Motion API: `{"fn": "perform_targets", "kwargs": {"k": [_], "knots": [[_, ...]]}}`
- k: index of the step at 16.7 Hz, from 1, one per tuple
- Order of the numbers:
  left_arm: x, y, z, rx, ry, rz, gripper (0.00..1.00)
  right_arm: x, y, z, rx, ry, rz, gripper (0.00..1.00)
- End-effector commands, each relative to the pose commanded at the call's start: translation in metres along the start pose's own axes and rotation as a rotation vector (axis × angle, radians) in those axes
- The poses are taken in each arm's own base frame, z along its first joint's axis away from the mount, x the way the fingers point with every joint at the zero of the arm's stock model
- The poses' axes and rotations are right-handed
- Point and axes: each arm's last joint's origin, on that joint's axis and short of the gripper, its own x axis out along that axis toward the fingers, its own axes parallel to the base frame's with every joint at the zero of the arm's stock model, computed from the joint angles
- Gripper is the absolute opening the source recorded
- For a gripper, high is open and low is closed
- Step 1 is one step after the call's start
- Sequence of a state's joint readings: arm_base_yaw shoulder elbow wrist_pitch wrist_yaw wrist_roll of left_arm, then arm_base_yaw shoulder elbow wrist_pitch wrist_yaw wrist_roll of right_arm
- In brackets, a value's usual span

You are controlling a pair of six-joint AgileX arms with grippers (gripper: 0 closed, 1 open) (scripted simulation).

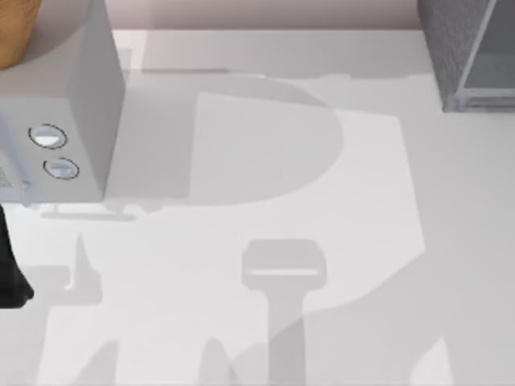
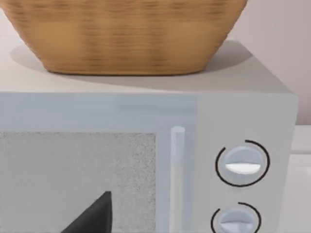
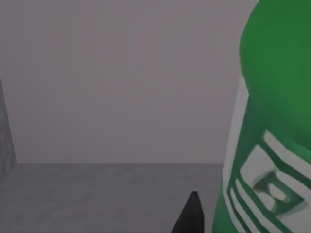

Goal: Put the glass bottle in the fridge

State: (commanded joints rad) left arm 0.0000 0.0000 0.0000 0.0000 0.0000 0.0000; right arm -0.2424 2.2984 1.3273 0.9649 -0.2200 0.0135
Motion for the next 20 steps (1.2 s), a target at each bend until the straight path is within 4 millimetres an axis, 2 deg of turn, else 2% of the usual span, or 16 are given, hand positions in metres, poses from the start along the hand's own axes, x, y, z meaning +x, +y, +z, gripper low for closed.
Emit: {"fn": "perform_targets", "kwargs": {"k": [2,4,9,20], "knots": [[0.000,0.000,0.000,0.000,0.000,0.000,1.00,0.016,-0.002,0.008,-0.007,-0.026,-0.005,0.01],[0.000,0.000,0.000,0.000,0.000,0.000,1.00,0.026,0.000,0.004,-0.002,-0.006,-0.004,0.01],[0.000,0.000,0.000,0.000,0.000,0.000,1.00,0.029,0.002,0.001,0.002,0.005,0.000,0.01],[0.000,0.000,0.000,0.000,0.000,0.000,1.00,0.029,0.002,0.001,0.002,0.005,0.000,0.83]]}}
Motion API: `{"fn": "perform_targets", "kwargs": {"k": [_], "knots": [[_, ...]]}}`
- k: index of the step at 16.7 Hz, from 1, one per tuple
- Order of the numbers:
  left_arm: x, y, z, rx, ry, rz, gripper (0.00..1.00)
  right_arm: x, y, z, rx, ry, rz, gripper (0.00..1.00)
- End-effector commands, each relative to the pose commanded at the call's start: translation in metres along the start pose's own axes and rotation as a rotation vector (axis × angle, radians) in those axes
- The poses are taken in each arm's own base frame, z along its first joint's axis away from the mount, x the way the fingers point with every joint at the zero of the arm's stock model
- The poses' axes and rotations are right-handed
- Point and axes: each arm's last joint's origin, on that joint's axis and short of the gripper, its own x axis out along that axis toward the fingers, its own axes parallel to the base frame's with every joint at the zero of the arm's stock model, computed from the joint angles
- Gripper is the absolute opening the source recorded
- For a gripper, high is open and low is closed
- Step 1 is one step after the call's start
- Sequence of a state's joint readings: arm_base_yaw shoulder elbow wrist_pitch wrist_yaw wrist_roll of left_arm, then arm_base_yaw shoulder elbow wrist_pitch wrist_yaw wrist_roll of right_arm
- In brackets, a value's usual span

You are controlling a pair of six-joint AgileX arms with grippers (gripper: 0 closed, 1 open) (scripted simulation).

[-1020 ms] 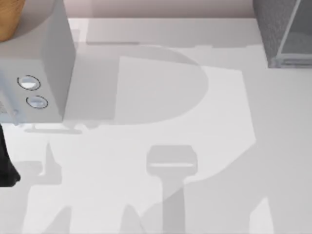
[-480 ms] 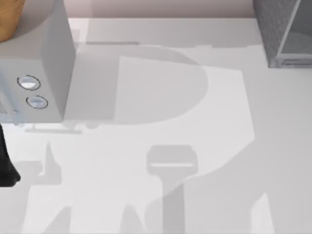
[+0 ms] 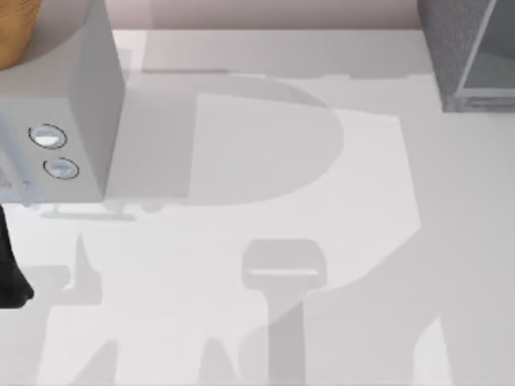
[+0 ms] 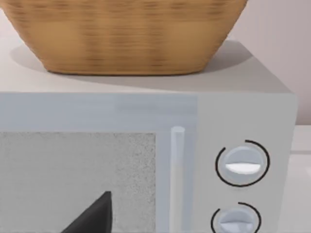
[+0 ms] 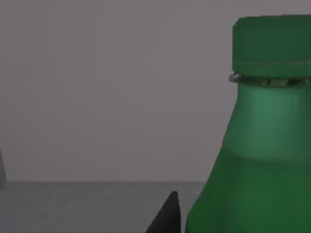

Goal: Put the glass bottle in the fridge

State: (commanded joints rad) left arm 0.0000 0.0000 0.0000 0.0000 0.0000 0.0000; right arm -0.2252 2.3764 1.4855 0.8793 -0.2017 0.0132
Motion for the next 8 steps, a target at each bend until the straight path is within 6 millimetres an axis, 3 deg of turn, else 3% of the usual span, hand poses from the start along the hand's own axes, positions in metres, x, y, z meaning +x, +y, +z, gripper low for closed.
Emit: {"fn": "perform_targets", "kwargs": {"k": [2,8], "knots": [[0.0000,0.0000,0.0000,0.000,0.000,0.000,1.00,0.0000,0.0000,0.0000,0.000,0.000,0.000,0.98],[0.0000,0.0000,0.0000,0.000,0.000,0.000,1.00,0.0000,0.0000,0.0000,0.000,0.000,0.000,1.00]]}}
